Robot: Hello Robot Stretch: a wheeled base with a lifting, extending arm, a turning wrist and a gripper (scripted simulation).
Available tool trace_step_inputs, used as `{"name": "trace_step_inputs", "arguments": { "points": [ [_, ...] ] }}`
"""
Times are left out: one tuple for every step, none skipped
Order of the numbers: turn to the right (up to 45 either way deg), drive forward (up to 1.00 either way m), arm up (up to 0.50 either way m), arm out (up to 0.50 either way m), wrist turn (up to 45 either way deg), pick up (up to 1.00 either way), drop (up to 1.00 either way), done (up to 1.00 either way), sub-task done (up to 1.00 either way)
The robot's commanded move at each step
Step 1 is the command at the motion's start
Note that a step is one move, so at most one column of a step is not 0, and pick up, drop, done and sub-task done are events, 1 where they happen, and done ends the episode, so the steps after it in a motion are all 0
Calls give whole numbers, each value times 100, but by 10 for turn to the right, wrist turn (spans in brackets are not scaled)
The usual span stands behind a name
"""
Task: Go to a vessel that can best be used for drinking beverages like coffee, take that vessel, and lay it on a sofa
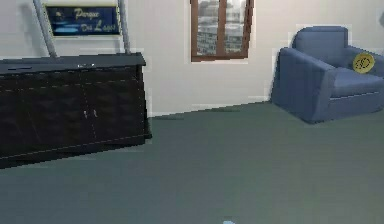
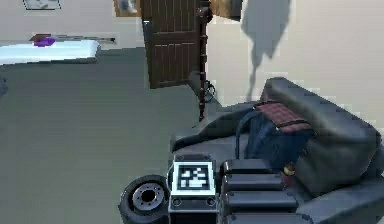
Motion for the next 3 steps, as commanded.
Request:
{"name": "trace_step_inputs", "arguments": {
  "points": [
    [0, 35, 0, 0, 0, 0, 0, 0, 0],
    [450, 0, 0, 0, 0, 0, 0, 0, 0],
    [180, 0, 0, 0, 0, 0, 0, 0, 0]
  ]
}}
